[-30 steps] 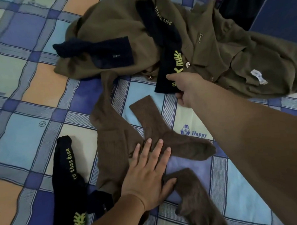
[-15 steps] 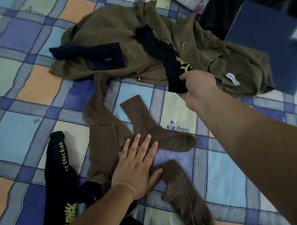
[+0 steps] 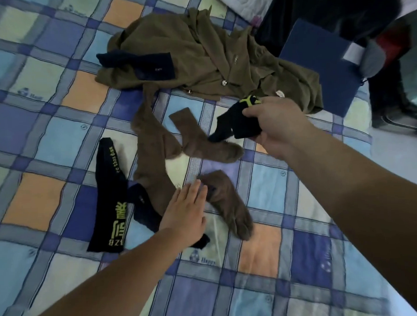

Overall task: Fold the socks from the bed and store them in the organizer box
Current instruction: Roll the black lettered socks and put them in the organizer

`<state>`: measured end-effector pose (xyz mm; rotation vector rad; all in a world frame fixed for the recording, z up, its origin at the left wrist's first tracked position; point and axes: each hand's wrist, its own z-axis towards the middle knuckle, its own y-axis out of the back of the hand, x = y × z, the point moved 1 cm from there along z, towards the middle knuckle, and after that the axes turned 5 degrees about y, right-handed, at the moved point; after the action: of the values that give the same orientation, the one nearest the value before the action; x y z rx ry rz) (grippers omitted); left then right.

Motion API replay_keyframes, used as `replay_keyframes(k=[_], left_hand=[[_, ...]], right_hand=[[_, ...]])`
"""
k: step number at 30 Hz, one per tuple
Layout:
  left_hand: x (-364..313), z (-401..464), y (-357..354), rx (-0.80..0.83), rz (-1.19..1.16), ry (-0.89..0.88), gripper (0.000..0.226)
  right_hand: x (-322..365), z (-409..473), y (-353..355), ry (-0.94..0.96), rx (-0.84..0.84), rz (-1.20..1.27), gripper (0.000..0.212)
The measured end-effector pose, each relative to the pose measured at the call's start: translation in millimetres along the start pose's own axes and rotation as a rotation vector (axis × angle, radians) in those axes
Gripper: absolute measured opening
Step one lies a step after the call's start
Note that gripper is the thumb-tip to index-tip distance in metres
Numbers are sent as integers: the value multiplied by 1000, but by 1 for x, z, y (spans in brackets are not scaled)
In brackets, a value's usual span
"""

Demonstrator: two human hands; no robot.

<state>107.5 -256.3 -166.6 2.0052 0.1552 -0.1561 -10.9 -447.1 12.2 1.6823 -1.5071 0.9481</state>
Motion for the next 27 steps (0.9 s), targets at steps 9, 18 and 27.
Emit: replay_keyframes(k=[9, 18, 27], left_hand=[[-1, -128, -59, 127, -30, 22, 64], [37, -166, -122, 162, 133, 177, 69], [27, -163, -158, 111, 137, 262, 89]], right_hand=[[-31, -139, 1, -27, 446, -129, 19], [-213, -154, 133, -347, 439, -614, 14], [-322, -137, 209, -326, 43, -1043, 18]])
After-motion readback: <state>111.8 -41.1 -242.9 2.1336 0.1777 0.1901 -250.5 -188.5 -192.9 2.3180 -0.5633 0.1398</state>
